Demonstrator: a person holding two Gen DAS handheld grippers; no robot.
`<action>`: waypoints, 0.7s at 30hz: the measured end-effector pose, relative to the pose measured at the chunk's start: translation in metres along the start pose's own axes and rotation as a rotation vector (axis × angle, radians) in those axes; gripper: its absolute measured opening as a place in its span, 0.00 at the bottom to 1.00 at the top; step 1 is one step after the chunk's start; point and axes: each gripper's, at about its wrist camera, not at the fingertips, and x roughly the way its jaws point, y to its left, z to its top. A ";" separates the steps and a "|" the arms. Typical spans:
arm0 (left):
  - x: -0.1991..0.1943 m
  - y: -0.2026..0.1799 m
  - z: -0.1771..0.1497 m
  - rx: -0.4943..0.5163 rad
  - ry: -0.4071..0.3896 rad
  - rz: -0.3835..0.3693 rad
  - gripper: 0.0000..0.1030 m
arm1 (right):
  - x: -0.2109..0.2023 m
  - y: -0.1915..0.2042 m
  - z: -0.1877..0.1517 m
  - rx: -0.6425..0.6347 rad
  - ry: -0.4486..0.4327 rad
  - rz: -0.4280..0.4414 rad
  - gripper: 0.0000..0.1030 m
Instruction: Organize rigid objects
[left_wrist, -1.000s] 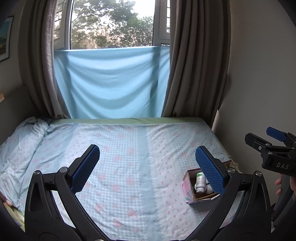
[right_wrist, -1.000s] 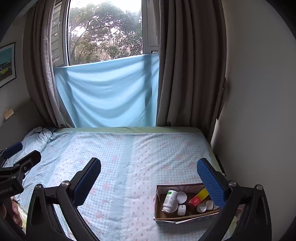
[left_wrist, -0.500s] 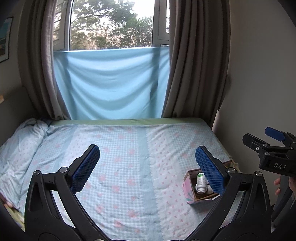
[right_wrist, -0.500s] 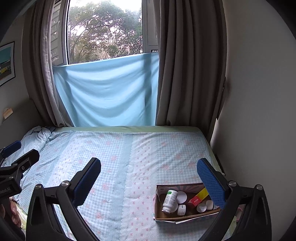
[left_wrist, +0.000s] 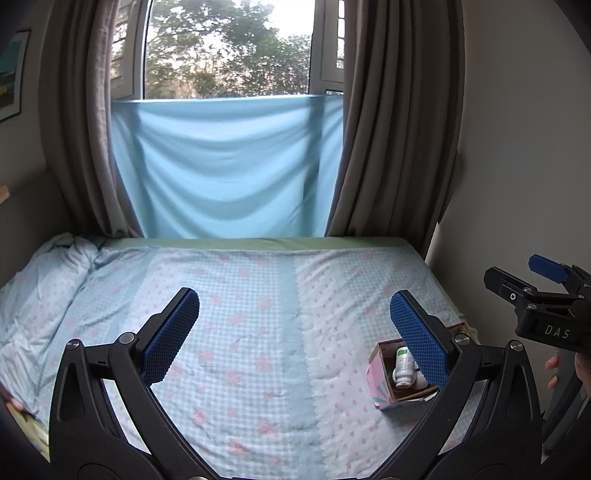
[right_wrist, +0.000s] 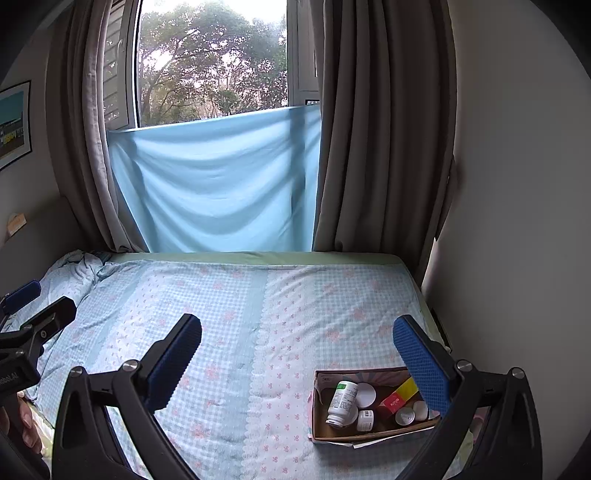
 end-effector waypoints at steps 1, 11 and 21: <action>0.000 0.001 0.000 -0.001 0.000 0.000 1.00 | 0.000 0.000 0.000 0.000 0.000 -0.001 1.00; 0.001 0.004 -0.001 -0.009 -0.001 0.009 1.00 | 0.006 0.003 0.003 -0.008 -0.003 0.005 1.00; -0.001 0.006 -0.001 -0.015 -0.019 -0.019 1.00 | 0.007 0.004 0.004 -0.007 -0.004 0.006 1.00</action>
